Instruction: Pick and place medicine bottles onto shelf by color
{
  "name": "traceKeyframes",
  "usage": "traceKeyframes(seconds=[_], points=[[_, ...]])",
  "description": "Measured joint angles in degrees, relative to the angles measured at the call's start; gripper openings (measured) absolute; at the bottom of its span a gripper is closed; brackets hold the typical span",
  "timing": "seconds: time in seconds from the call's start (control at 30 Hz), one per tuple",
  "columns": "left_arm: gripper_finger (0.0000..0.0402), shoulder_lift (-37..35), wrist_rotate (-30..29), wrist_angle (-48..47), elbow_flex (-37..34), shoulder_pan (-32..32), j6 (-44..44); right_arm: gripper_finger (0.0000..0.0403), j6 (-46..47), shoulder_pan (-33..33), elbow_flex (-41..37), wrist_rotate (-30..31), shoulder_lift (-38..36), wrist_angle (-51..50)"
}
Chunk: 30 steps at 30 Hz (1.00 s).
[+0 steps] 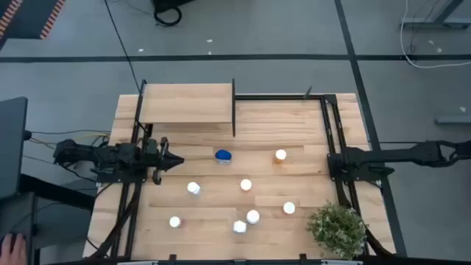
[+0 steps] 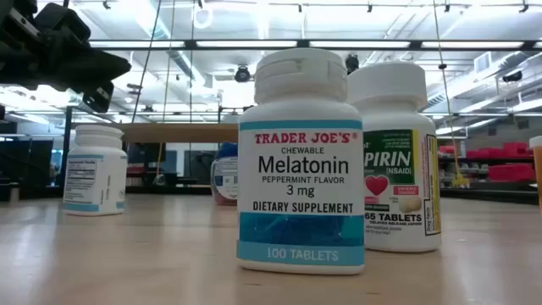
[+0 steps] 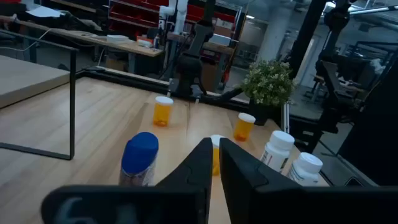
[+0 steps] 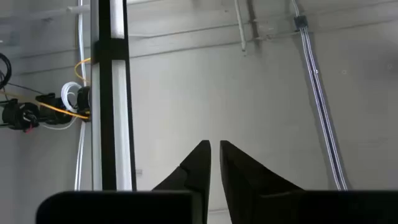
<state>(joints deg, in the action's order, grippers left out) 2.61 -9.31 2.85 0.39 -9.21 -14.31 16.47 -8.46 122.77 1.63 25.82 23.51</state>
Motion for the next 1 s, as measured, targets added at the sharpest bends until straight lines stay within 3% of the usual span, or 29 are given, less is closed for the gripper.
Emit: traceKeyframes(seconds=[1.0], points=[[0.0035,0.0,0.0,0.0,0.0,0.0,0.0,0.0042,0.0,0.0,0.0,0.0,0.0,0.0]])
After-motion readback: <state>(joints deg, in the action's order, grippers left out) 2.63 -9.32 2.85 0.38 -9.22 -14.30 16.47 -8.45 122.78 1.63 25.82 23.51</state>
